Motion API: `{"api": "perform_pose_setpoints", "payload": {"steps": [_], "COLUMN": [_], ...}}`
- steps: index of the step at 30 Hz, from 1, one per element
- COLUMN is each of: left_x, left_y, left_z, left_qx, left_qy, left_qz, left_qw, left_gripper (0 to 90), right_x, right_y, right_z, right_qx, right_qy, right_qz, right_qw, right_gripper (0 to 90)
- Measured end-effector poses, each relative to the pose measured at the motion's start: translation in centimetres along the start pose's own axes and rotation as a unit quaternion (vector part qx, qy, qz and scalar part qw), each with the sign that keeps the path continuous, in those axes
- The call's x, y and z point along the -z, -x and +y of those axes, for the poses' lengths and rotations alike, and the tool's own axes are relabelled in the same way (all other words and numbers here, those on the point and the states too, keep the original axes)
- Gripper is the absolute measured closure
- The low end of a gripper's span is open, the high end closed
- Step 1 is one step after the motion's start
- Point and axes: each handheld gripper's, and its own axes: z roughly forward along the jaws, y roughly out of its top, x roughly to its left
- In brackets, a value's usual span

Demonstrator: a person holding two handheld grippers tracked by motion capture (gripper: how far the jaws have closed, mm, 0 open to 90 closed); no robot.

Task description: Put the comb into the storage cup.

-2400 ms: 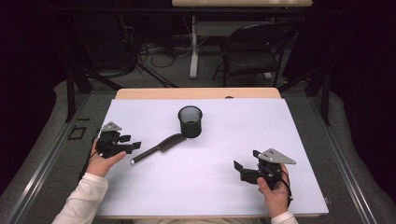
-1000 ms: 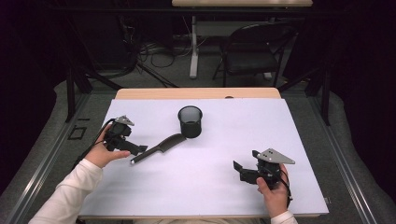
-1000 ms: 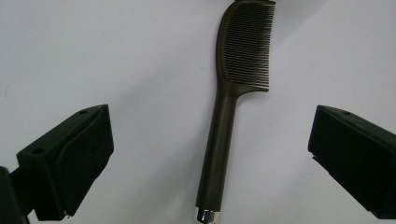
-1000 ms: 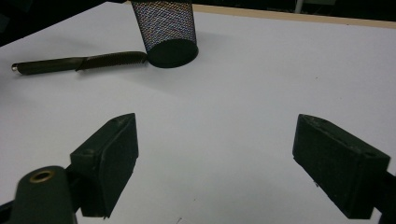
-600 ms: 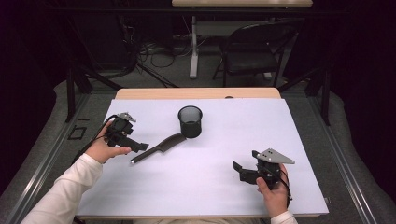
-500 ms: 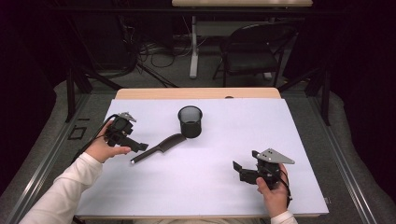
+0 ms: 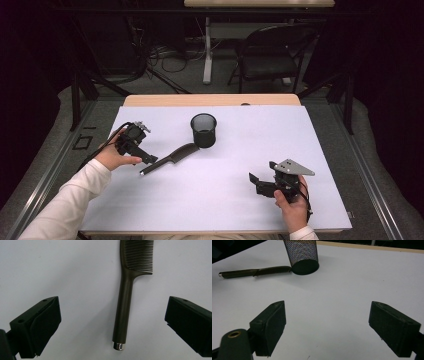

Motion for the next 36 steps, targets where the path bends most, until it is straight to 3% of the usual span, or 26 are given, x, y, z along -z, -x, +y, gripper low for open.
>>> {"api": "perform_pose_setpoints", "payload": {"steps": [7,18,27,32,36], "left_x": [-0.6,-2.1,-3.1,-3.4,-3.6], "left_y": [-0.3,0.1,0.7,1.0,1.1], "left_z": [0.4,0.6,1.0,1.2,1.1], "left_qx": [0.010,-0.014,-0.026,-0.027,-0.034], "left_qy": [-0.022,-0.069,-0.083,-0.090,-0.095], "left_qz": [0.001,0.012,0.008,0.006,0.011], "left_qw": [0.9997,0.9974,0.9962,0.9956,0.9949], "left_gripper": [0.5,3.2,18.0,32.2,34.7], "right_x": [-0.1,-0.2,-0.2,-0.2,-0.3], "right_y": [0.0,0.0,0.0,0.0,0.0], "right_z": [0.0,-0.1,-0.1,-0.1,-0.1], "right_qx": [0.003,0.004,0.005,0.004,0.004], "right_qy": [0.004,-0.001,-0.004,-0.005,-0.004], "right_qz": [0.000,0.001,0.001,0.002,0.003], "right_qw": [1.0000,1.0000,1.0000,1.0000,1.0000], "right_gripper": [14.4,14.4,14.4,14.4,14.4]}}
